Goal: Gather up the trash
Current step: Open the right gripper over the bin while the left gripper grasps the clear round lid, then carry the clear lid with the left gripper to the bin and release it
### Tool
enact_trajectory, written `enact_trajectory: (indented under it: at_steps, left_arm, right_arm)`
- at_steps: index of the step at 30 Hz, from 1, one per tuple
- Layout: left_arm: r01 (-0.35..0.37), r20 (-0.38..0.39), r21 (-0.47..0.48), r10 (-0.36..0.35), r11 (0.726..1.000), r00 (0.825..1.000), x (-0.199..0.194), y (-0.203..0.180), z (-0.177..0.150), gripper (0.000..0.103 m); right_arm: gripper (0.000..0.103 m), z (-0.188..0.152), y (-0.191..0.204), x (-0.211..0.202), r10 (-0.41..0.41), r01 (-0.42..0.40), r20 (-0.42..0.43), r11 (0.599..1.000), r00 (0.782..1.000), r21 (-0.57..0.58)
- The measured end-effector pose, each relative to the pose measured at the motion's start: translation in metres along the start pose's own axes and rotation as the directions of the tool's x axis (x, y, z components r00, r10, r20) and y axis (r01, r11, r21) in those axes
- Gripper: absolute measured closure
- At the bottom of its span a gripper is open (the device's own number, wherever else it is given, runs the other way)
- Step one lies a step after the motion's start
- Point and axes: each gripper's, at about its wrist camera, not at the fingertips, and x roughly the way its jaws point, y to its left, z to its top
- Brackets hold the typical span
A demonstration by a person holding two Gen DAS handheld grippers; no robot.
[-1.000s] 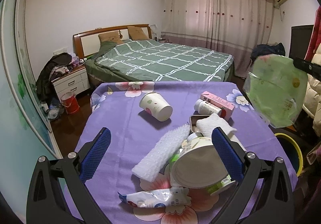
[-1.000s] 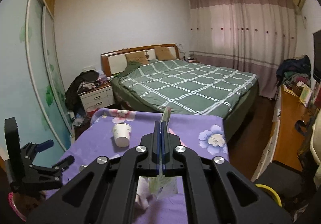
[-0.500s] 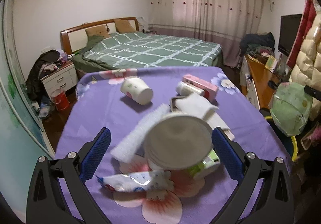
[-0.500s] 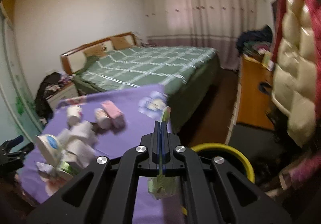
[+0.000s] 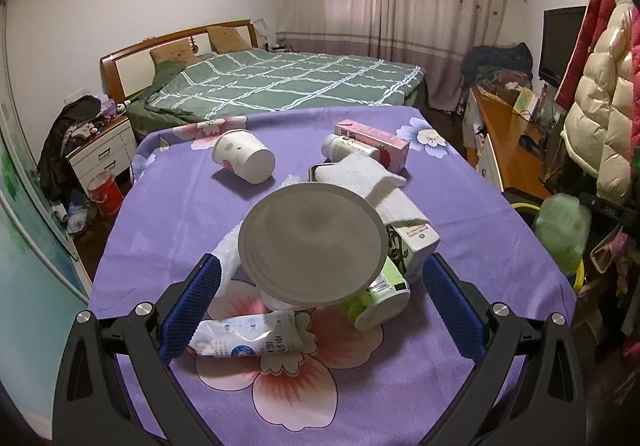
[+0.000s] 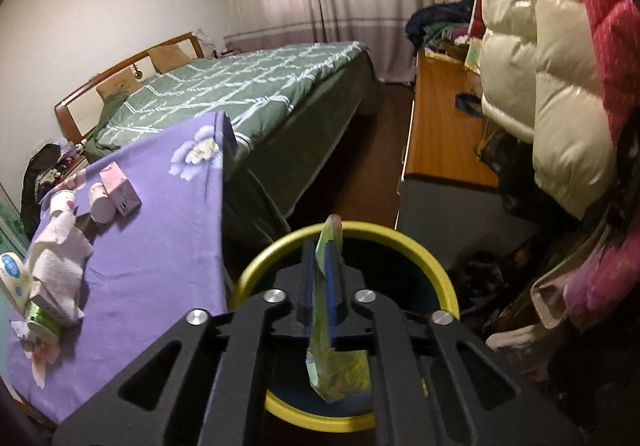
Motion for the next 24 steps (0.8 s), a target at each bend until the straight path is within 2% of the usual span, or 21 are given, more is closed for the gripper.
enact_trajectory:
  at_steps: [3,8,18,24]
  left_arm:
    - [-0.007,-0.008,0.006,0.007,1.0,1.0,0.003,0.0,0.001,0.004]
    - [0.0,-0.014,0.017,0.0,1.0,1.0,0.011,0.003,0.006,0.004]
    - [-0.029,-0.025,0.053,0.031,0.998,0.999,0.036,0.004,0.014,0.004]
    - [-0.007,-0.04,0.051,0.009,0.999,0.999,0.046,0.006,0.015,0.004]
  right_arm:
    - [0.088,-0.004,0.003,0.002,0.008,-0.008,-0.005,1.0,1.0,-0.004]
    - [0.088,-0.005,0.011,0.004,0.027,-0.028,-0.014,1.0,1.0,-0.012]
    - [0.088,-0.008,0.024,0.015,0.054,-0.055,-0.036,0.998,0.998,-0.011]
    - [0.088,-0.009,0.026,0.02,0.065,-0.065,-0.046,0.998,0.997,-0.008]
